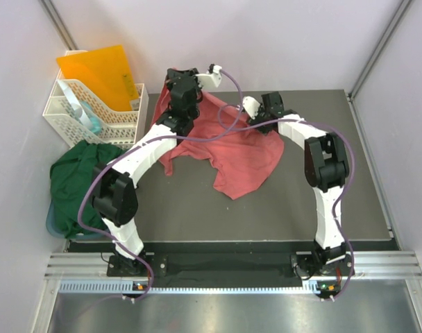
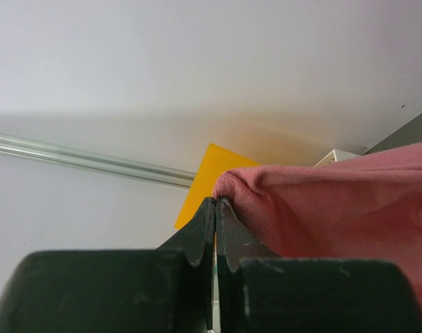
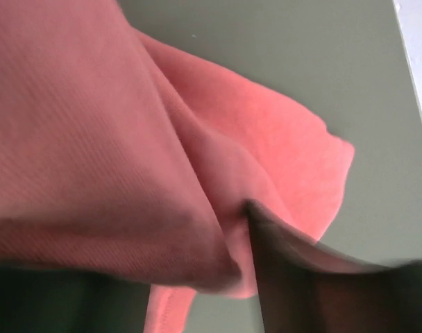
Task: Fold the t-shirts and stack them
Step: Flatten out the tshirt
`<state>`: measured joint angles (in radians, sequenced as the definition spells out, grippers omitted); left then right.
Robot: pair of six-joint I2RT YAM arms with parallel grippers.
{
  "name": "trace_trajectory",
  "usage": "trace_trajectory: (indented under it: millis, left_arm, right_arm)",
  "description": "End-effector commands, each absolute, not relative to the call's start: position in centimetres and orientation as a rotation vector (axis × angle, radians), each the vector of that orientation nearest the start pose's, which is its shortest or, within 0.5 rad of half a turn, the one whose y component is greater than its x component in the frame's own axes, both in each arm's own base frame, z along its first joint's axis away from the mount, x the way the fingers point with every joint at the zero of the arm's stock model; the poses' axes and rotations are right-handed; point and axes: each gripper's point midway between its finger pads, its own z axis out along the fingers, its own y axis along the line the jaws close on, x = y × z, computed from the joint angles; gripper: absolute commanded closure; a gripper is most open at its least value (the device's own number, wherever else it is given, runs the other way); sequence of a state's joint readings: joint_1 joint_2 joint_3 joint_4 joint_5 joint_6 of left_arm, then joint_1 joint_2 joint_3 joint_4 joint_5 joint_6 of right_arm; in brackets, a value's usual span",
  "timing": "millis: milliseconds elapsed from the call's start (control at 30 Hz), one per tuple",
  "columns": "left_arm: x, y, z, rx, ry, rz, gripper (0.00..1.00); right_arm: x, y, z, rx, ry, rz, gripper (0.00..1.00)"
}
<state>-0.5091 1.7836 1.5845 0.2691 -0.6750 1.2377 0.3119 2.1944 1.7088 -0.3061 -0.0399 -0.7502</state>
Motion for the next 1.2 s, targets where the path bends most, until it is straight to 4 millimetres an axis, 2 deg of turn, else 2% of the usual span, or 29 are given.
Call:
trace_trajectory:
  millis: [0, 67, 100, 233, 267, 333, 433, 567, 600, 633, 667, 700, 733, 767, 833, 867, 933, 967, 1000, 1033, 1067, 1100, 1167]
  left_arm:
    - [50.9, -10.9, 42.6, 0.649, 1.356, 1.094, 1.00]
    - [51.0, -10.6, 42.2, 0.653, 1.362, 1.102, 1.00]
    - [50.9, -10.4, 42.3, 0.651, 1.361, 1.104, 1.00]
    - [51.1, -9.6, 42.3, 0.637, 1.363, 1.115, 1.00]
    - [51.2, -9.3, 42.4, 0.631, 1.360, 1.118, 1.00]
    - [51.3, -8.9, 42.6, 0.622, 1.355, 1.124, 1.00]
    - [51.7, -8.4, 43.2, 0.612, 1.319, 1.147, 1.00]
    - [52.7, -7.6, 44.6, 0.599, 1.241, 1.195, 1.00]
    - [52.8, -7.5, 45.1, 0.589, 1.219, 1.200, 1.00]
    - [53.1, -6.8, 45.6, 0.582, 1.204, 1.219, 1.00]
    - [53.9, -7.0, 46.0, 0.590, 1.178, 1.219, 1.00]
    - [54.3, -6.9, 46.4, 0.585, 1.152, 1.224, 1.00]
    - [54.3, -6.1, 47.6, 0.551, 1.101, 1.251, 1.00]
    - [55.5, -6.7, 47.9, 0.575, 1.044, 1.252, 1.00]
    - [56.4, -6.1, 49.4, 0.562, 0.962, 1.317, 1.00]
    - [57.2, -6.1, 51.0, 0.504, 0.900, 1.339, 1.00]
    - [57.4, -5.7, 53.8, 0.445, 0.804, 1.386, 1.00]
    - [56.6, -5.5, 56.5, 0.349, 0.726, 1.387, 1.00]
    - [55.8, -5.6, 58.2, 0.320, 0.665, 1.383, 1.00]
    - [54.6, -5.5, 60.0, 0.275, 0.607, 1.377, 1.00]
    - [53.0, -5.4, 61.3, 0.232, 0.542, 1.373, 1.00]
    - [52.3, -5.7, 61.9, 0.236, 0.505, 1.369, 1.00]
    - [51.1, -5.7, 61.8, 0.252, 0.491, 1.361, 1.00]
  right_arm:
    - [58.1, 15.5, 10.3, -1.168, 1.925, -0.278, 0.82]
    - [58.1, 15.0, 11.9, -1.207, 1.881, -0.328, 0.97]
    - [58.1, 14.6, 12.6, -1.216, 1.866, -0.356, 1.00]
    - [57.9, 13.0, 17.6, -1.262, 1.750, -0.458, 1.00]
    - [57.9, 12.1, 19.7, -1.258, 1.710, -0.501, 1.00]
    - [58.7, 10.8, 22.4, -1.218, 1.657, -0.575, 1.00]
    - [60.3, 7.9, 27.7, -1.119, 1.559, -0.728, 1.00]
    - [62.0, 3.8, 36.2, -0.948, 1.398, -0.958, 1.00]
    - [62.1, 3.0, 38.5, -0.881, 1.340, -1.013, 1.00]
    - [62.1, 2.5, 40.1, -0.852, 1.299, -1.051, 1.00]
    - [62.1, 1.5, 41.8, -0.837, 1.249, -1.119, 1.00]
    - [61.8, 0.9, 44.5, -0.761, 1.162, -1.172, 1.00]
    - [61.6, 0.3, 45.9, -0.725, 1.118, -1.215, 1.00]
    - [61.7, -0.5, 47.5, -0.699, 1.059, -1.291, 1.00]
    - [59.5, -1.9, 53.4, -0.510, 0.877, -1.393, 1.00]
    - [59.9, -2.2, 53.4, -0.491, 0.842, -1.444, 1.00]
    - [56.5, -3.2, 58.4, -0.310, 0.687, -1.493, 1.00]
    - [56.2, -3.4, 58.5, -0.290, 0.668, -1.519, 1.00]
    - [54.4, -3.7, 60.0, -0.224, 0.610, -1.528, 1.00]
    - [54.2, -3.9, 59.7, -0.228, 0.614, -1.547, 1.00]
    - [51.7, -4.4, 61.5, -0.176, 0.580, -1.553, 1.00]
    - [51.1, -4.8, 61.5, -0.172, 0.597, -1.556, 1.00]
    - [49.8, -5.1, 60.2, -0.235, 0.658, -1.531, 1.00]
